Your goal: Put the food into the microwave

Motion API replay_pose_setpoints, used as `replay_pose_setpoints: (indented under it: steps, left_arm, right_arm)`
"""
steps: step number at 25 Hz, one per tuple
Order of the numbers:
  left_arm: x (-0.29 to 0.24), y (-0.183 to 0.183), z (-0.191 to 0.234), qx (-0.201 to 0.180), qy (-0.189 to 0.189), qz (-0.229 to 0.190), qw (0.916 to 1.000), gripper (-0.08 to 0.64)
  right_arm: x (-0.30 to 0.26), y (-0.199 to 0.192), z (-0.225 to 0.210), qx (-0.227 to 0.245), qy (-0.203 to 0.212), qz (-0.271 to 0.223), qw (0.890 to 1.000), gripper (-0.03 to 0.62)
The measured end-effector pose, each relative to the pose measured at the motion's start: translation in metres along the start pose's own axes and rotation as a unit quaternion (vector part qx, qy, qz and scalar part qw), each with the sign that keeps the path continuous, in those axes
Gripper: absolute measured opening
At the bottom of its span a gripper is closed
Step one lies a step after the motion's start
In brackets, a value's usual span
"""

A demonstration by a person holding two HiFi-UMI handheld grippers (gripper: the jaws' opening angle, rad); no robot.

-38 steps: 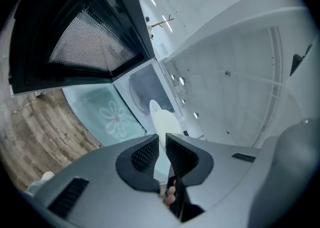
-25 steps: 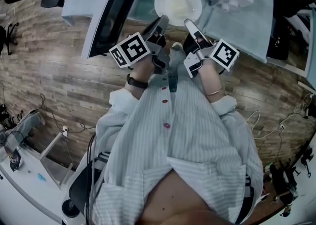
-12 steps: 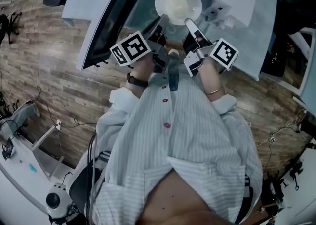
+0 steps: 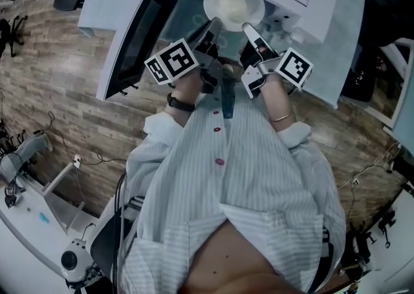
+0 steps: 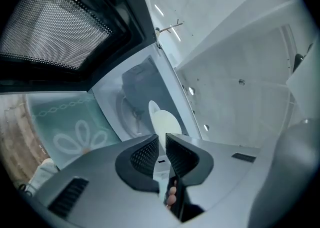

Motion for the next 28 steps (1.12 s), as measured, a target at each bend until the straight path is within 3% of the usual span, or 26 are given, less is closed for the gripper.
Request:
replay_pose_setpoints:
  steps: [20, 28]
  left_arm:
    - [-0.009, 0.008, 0.001, -0.016, -0.013, 0.031, 0.9993, 0.040]
    - [-0.021, -0.002, 0.025, -0.017, -0.008, 0.053, 0.9984, 0.043]
  right_arm:
    - [0.000, -0.004, 0.002, 0.000, -0.023, -0.037, 0.999, 0.044]
    - [0.003, -0.018, -0.022, -0.012, -0.044, -0.054, 0.997, 0.044]
Point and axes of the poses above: the fingertips, and each gripper's own axes: x backward along the fingers, z to its left, y out of its top, the point moved 9 cm from there along x, backward along the fingers, and after that the axes turned 15 degrees about y, right-handed, at the moved point
